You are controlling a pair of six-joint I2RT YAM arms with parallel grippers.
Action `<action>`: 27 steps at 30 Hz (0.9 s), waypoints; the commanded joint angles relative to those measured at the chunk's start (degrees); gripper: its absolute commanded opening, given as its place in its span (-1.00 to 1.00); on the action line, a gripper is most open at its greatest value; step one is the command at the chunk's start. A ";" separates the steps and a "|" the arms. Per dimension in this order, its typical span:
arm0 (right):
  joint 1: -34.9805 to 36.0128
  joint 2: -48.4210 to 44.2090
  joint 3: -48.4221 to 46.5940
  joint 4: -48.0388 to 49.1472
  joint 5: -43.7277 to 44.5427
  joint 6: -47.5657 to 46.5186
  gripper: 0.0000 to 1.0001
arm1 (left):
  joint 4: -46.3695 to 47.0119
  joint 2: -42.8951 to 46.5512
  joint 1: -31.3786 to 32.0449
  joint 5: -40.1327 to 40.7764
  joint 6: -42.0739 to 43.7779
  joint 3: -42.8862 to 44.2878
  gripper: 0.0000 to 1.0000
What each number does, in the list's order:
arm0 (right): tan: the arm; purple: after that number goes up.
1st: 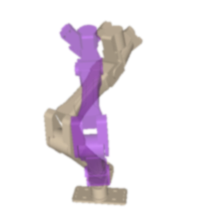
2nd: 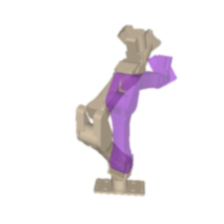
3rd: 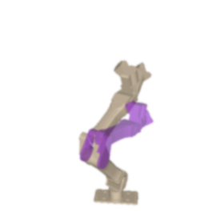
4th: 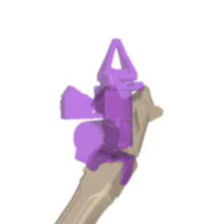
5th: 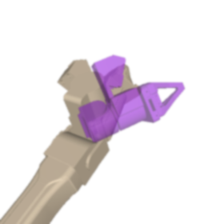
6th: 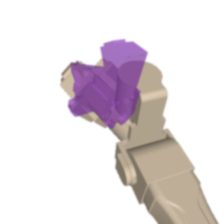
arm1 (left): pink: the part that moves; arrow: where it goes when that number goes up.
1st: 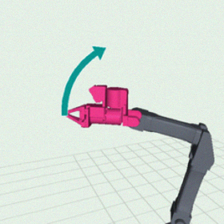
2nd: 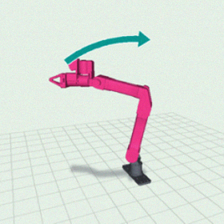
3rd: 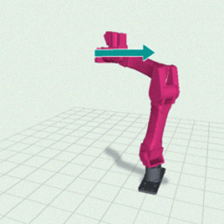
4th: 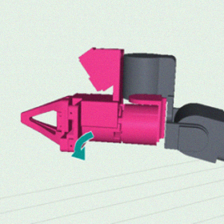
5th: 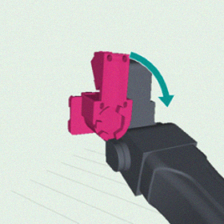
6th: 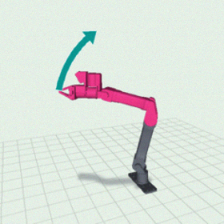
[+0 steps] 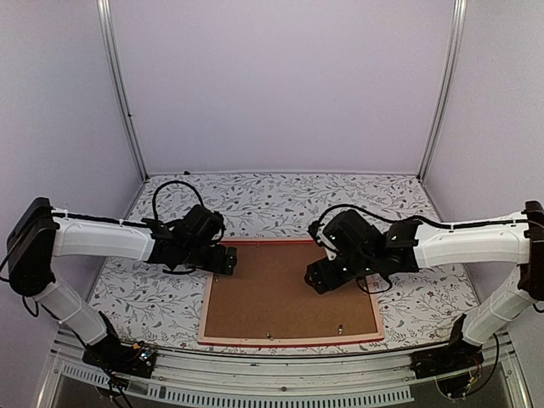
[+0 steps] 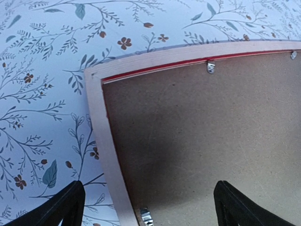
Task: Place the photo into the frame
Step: Press the fastener onto the backboard.
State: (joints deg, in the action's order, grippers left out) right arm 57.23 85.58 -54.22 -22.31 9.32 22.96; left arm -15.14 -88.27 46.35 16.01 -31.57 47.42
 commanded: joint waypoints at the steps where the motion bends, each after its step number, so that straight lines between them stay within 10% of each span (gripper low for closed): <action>1: 8.99 4.65 -5.97 -1.06 -0.26 -1.91 0.55 | -1.14 1.30 -3.19 -1.06 -1.03 -1.32 0.96; 27: 22.88 24.69 -19.60 -10.80 4.01 -4.70 0.38 | 3.47 0.65 -8.31 -6.99 1.08 -4.33 0.99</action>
State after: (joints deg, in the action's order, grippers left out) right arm 79.35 109.16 -72.47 -30.04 9.76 18.35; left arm -13.41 -87.96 38.54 10.46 -31.09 44.07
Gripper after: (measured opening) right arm 0.700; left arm 0.994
